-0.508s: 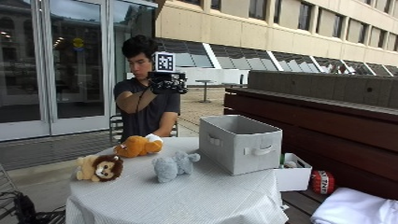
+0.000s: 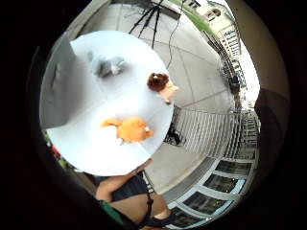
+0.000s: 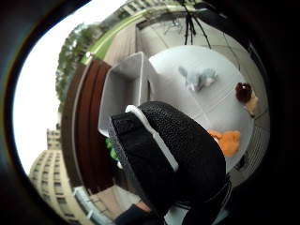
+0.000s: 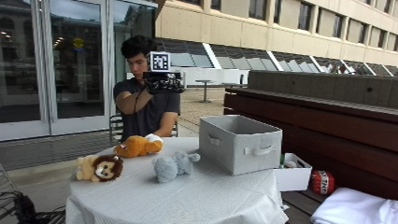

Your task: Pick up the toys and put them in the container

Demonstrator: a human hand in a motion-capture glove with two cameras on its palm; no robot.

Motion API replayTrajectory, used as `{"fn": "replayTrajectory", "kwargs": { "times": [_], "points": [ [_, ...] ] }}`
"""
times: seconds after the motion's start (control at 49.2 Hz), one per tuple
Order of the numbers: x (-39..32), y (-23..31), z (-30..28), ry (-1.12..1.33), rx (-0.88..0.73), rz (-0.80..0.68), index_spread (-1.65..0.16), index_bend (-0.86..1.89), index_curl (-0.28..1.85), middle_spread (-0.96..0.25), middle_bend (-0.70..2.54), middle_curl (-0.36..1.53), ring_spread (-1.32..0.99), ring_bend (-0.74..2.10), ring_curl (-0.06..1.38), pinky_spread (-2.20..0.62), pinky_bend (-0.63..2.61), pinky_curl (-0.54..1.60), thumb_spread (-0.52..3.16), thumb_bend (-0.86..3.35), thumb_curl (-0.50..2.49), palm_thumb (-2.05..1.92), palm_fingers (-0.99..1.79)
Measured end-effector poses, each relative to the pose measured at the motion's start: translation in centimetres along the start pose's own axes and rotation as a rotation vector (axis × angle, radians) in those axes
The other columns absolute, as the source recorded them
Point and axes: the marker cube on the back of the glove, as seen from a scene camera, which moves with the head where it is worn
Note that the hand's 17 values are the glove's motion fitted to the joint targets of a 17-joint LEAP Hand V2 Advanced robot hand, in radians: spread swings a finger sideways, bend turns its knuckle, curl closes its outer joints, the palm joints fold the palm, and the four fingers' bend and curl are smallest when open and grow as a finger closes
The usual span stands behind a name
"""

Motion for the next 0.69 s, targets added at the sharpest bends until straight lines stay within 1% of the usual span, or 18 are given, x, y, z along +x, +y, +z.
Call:
{"fn": "replayTrajectory", "kwargs": {
  "times": [0.163, 0.325, 0.386, 0.447, 0.488, 0.549, 0.63, 0.691],
  "points": [
    [2.1, 1.2, -0.3, 0.011, 0.01, -0.009, -0.29, 0.23, 0.28, -0.09, 0.23, 0.25, -0.27, 0.19, 0.11, -0.12, 0.5, 0.26, 1.19, -0.09, 0.01, -0.14, 0.01],
    [4.7, 4.1, -0.1, -0.016, -0.127, 0.153, -0.29, 0.21, 0.31, -0.1, 0.22, 0.28, -0.28, 0.19, 0.13, -0.14, 0.5, 0.28, 1.17, -0.1, 0.02, -0.15, 0.02],
    [5.8, 4.9, 0.6, -0.019, -0.144, 0.143, -0.29, 0.2, 0.32, -0.1, 0.21, 0.29, -0.29, 0.2, 0.14, -0.14, 0.5, 0.29, 1.15, -0.1, 0.02, -0.16, 0.03],
    [6.8, 6.1, 1.8, -0.023, -0.175, 0.168, -0.29, 0.19, 0.32, -0.1, 0.21, 0.3, -0.3, 0.2, 0.15, -0.15, 0.5, 0.3, 1.11, -0.11, 0.03, -0.16, 0.04],
    [7.6, 6.4, 2.9, -0.027, -0.148, 0.136, -0.29, 0.18, 0.33, -0.1, 0.22, 0.3, -0.3, 0.2, 0.16, -0.15, 0.5, 0.3, 1.09, -0.1, 0.03, -0.16, 0.04],
    [8.8, 6.1, 5.0, -0.023, -0.074, 0.032, -0.29, 0.18, 0.33, -0.11, 0.22, 0.31, -0.31, 0.2, 0.17, -0.15, 0.5, 0.3, 1.06, -0.11, 0.04, -0.16, 0.05],
    [10.0, 6.4, 8.2, -0.007, -0.028, -0.045, -0.29, 0.18, 0.34, -0.11, 0.22, 0.32, -0.32, 0.21, 0.19, -0.15, 0.49, 0.31, 1.02, -0.11, 0.05, -0.16, 0.07],
    [10.3, 6.7, 10.2, -0.004, -0.032, 0.003, -0.29, 0.18, 0.34, -0.11, 0.22, 0.33, -0.32, 0.21, 0.19, -0.15, 0.49, 0.31, 0.99, -0.11, 0.06, -0.16, 0.07]
  ]
}}
